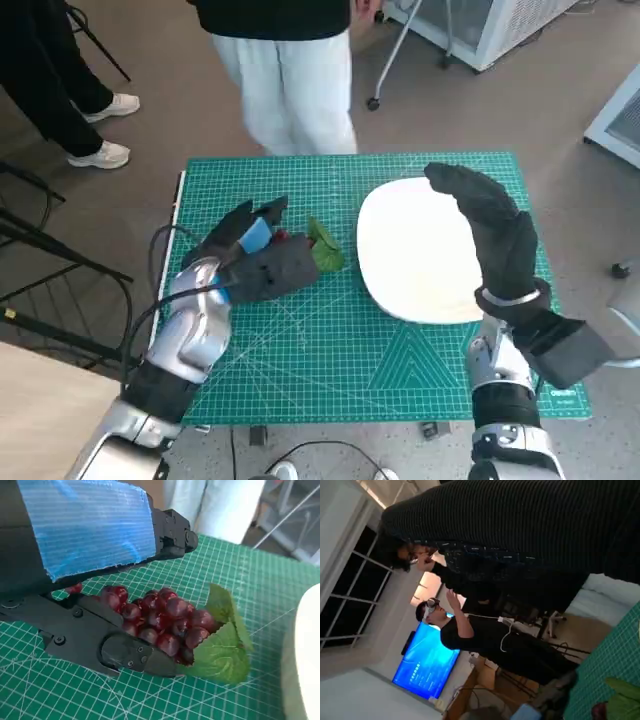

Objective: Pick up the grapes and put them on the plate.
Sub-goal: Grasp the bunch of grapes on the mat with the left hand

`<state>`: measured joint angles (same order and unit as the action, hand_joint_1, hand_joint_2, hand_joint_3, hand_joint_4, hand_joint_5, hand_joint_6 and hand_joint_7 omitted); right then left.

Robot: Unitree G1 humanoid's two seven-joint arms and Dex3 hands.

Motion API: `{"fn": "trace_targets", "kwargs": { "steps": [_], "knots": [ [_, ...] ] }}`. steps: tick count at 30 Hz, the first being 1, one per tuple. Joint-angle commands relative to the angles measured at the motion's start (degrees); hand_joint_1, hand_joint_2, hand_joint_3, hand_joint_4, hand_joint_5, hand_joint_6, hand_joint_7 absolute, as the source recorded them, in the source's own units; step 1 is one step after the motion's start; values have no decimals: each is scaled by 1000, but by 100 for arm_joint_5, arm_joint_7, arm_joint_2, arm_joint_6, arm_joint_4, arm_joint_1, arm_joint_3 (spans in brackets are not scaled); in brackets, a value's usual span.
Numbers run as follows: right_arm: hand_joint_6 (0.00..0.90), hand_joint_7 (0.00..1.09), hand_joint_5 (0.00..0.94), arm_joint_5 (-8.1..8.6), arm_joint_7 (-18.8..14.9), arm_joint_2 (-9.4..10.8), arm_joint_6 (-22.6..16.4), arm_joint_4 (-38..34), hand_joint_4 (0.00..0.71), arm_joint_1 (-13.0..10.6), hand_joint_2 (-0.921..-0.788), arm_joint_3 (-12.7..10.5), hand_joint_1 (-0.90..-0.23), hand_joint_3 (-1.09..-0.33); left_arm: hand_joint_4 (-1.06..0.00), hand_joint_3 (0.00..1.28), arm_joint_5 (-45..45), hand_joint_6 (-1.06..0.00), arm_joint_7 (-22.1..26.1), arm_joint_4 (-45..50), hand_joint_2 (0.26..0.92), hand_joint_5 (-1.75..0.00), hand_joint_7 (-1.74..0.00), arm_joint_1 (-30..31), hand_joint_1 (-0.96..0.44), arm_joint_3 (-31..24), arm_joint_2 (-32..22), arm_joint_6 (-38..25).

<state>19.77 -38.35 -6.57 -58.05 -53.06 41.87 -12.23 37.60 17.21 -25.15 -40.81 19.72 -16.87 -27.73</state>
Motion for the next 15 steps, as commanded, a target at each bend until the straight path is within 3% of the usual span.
{"fn": "trace_targets", "kwargs": {
  "steps": [1, 15],
  "knots": [
    [26, 324, 3, -112, 60, -12, 35, -25, 228, -105, -921, 31, -554, -642, 1, 0, -57, -160, -67, -602, 801, 1, -1, -354, -435, 142, 103, 207],
    [31, 317, 2, -120, 84, -33, 58, 24, 229, -140, -921, 28, -552, -641, 1, 0, -135, -162, -321, -2597, 800, 1, -2, -1170, -434, 428, 414, 920]
  ]
}}
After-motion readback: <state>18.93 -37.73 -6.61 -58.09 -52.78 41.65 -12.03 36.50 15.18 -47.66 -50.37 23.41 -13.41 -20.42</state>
